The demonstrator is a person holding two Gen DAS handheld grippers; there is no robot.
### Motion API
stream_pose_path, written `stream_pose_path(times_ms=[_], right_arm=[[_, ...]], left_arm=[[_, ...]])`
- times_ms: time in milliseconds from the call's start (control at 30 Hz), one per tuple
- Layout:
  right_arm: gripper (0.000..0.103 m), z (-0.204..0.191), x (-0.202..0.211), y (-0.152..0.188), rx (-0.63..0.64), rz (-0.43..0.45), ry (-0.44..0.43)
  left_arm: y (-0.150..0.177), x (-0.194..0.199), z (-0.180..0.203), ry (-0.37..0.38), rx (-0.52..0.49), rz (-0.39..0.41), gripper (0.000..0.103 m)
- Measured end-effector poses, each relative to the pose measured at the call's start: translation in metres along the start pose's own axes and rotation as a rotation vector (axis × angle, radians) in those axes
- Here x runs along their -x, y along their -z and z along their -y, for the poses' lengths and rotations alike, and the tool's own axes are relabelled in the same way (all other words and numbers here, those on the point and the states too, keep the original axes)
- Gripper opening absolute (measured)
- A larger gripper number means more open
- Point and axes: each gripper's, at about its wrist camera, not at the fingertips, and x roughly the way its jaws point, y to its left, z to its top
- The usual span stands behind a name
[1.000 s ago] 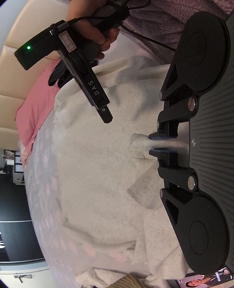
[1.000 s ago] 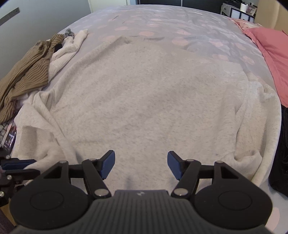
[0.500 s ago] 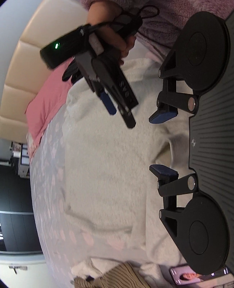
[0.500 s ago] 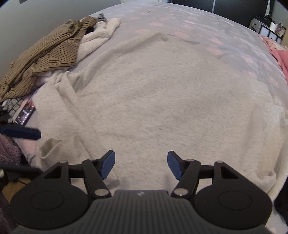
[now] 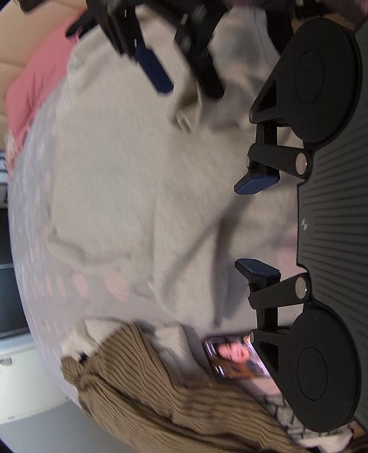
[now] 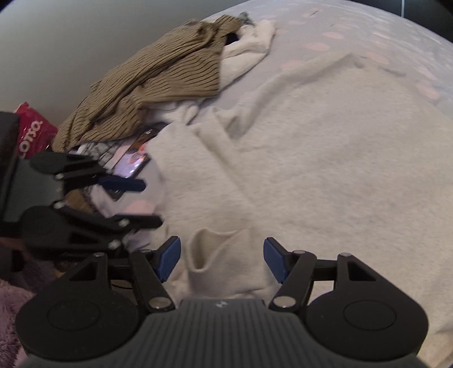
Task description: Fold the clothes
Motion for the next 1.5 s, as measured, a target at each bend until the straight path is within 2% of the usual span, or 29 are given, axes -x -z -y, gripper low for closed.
stream_pose_path(times_ms=[67,100,133,167,200,267,333,433,567,700,800,900,1067,1100,1167,1233,1333,1433,1500], right_arm=[[0.072,-0.010,-0.011,0.003,0.044,-0.033,0.031],[0.069,-0.014,-0.016,0.005,0.065,-0.049,0.056],[0.061,-0.014,-0.018,0.007,0.077,-0.056,0.069],[0.034,-0.014,-0.019,0.008,0.087,-0.061,0.077],[0.017,-0.013,-0.019,0.009,0.097,-0.066,0.085],[0.013,-0.010,-0.017,0.010,0.103,-0.065,0.096],[0.012,-0.002,-0.004,0.008,0.089,-0.042,0.106],[0.010,0.010,0.029,0.003,0.083,0.027,0.178],[0.010,0.048,0.084,-0.002,-0.036,0.179,0.304],[0.008,0.089,0.135,-0.001,-0.178,0.326,0.455],[0.007,0.114,0.158,0.007,-0.256,0.379,0.584],[0.007,0.135,0.163,0.017,-0.321,0.384,0.649],[0.007,0.161,0.147,0.028,-0.374,0.310,0.708],[0.007,0.164,0.142,0.030,-0.382,0.292,0.709],[0.008,0.170,0.136,0.035,-0.395,0.256,0.709],[0.008,0.175,0.129,0.041,-0.408,0.222,0.711],[0.009,0.184,0.118,0.049,-0.436,0.171,0.721],[0.020,0.192,0.115,0.058,-0.471,0.151,0.766],[0.035,0.195,0.119,0.063,-0.482,0.162,0.803]], left_arm=[[0.004,-0.004,-0.008,-0.019,0.023,-0.019,0.048],[0.005,-0.006,-0.013,-0.025,0.036,-0.029,0.048],[0.007,-0.007,-0.016,-0.029,0.048,-0.037,0.048],[0.009,-0.008,-0.019,-0.032,0.060,-0.044,0.048],[0.011,-0.009,-0.022,-0.034,0.071,-0.049,0.048],[0.013,-0.009,-0.025,-0.037,0.089,-0.051,0.048],[0.015,-0.007,-0.029,-0.037,0.108,-0.046,0.048],[0.016,-0.002,-0.032,-0.036,0.135,-0.031,0.048],[0.015,-0.001,-0.041,-0.032,0.185,-0.018,0.048],[0.013,-0.001,-0.048,0.029,0.247,0.006,0.048],[0.012,-0.002,-0.049,0.097,0.285,0.027,0.048],[0.009,-0.006,-0.046,0.142,0.290,0.052,0.048],[0.004,-0.016,-0.030,0.135,0.222,0.064,0.046],[0.003,-0.018,-0.027,0.141,0.204,0.056,0.040],[0.002,-0.024,-0.020,0.143,0.171,0.034,0.019],[0.002,-0.031,-0.016,0.116,0.144,-0.005,0.010],[0.004,-0.037,-0.014,0.068,0.114,-0.040,0.008],[0.005,-0.036,-0.016,0.040,0.125,-0.067,0.008],[0.006,-0.034,-0.017,0.030,0.141,-0.079,0.008]])
